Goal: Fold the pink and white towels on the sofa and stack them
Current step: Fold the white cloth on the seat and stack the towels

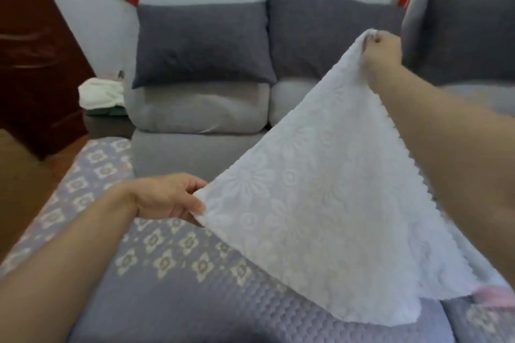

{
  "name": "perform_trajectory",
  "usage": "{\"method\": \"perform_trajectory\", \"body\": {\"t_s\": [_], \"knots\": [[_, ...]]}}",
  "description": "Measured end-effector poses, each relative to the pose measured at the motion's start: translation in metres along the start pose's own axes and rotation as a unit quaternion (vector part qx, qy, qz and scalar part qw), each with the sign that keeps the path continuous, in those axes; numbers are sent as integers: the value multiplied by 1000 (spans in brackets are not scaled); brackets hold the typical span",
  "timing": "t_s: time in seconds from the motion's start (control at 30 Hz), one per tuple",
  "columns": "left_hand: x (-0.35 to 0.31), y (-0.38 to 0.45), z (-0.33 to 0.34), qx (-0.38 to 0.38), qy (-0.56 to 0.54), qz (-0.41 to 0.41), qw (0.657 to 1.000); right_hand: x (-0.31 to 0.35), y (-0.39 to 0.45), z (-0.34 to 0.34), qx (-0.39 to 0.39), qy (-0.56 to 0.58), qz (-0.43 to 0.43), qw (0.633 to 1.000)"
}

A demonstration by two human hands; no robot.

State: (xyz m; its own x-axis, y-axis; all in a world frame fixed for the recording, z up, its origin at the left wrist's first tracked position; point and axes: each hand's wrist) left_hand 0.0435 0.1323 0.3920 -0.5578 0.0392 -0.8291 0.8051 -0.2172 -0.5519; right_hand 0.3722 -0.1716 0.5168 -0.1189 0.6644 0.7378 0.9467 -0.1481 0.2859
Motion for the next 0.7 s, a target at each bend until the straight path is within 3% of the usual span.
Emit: {"method": "perform_trajectory", "body": {"t_s": [0.1, 0.17, 0.3, 0.4, 0.53, 0.7], "knots": [[106, -11, -61, -88, -48, -57, 993, 12, -59, 151, 114, -75, 4, 991], [181, -7, -102, -144, -100, -90, 980, 5, -93, 248, 148, -158, -8, 976], [317, 17, -170, -244, -156, -161, 943, -26, -175, 448, 261, -172, 35, 949], [412, 33, -219, -320, -179, -220, 904, -47, -247, 583, 386, -163, 38, 907], [519, 36, -263, -391, -149, -282, 863, -59, -344, 699, 474, -143, -22, 868], [575, 39, -287, -495, -116, -285, 813, -73, -404, 791, 512, -103, -45, 852]]}}
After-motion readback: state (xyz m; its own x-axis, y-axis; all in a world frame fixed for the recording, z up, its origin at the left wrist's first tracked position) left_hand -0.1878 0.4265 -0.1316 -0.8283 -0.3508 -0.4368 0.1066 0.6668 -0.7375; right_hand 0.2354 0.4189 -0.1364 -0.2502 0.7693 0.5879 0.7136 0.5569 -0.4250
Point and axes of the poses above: each hand's wrist, its own y-axis towards the middle knuckle, its own z-axis out of the palm, x = y × z, and after that the axes turned 9 degrees about -y, right-handed
